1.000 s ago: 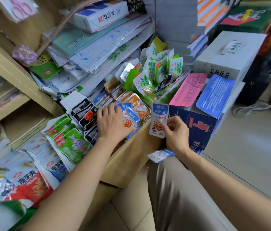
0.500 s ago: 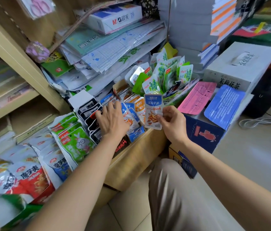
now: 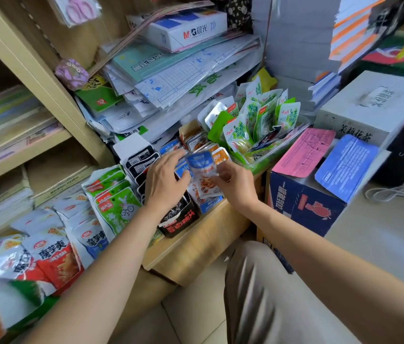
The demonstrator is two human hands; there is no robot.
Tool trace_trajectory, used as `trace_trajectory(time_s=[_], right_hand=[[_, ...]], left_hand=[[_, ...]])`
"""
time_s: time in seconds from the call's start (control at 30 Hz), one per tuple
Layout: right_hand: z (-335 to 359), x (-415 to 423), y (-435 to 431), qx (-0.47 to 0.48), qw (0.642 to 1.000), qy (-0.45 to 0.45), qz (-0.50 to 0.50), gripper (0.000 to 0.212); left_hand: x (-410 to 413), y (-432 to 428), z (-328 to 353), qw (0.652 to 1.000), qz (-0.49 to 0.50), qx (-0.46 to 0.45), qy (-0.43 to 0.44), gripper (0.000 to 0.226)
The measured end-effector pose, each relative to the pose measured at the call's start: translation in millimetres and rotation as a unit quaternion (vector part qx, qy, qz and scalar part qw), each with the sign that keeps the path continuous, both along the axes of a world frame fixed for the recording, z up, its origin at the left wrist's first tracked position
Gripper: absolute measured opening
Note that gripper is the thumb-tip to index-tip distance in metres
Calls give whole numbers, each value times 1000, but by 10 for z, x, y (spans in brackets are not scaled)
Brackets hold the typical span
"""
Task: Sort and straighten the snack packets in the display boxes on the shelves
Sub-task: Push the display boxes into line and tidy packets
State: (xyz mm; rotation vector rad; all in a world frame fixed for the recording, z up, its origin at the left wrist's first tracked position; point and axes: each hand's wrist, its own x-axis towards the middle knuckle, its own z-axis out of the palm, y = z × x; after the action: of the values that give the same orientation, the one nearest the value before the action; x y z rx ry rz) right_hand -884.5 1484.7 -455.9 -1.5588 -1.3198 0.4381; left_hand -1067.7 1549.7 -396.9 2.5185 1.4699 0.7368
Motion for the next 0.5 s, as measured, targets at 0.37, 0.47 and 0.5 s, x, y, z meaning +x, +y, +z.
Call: trace_trajectory(time_s=[0.37,0.47,0.5], right_hand=[[-241,133,-150,17,994,-101,31,26],[-493,290,-373,-6,998,-59,2,19],[-613,329,-448,-26,998,-51,1,18]], left_hand=[[140,-84,-199,986,55,87,133,62],[159,-65,-220,989,57,74,118,62],[151,-51,-230,990,54,69,111,61]])
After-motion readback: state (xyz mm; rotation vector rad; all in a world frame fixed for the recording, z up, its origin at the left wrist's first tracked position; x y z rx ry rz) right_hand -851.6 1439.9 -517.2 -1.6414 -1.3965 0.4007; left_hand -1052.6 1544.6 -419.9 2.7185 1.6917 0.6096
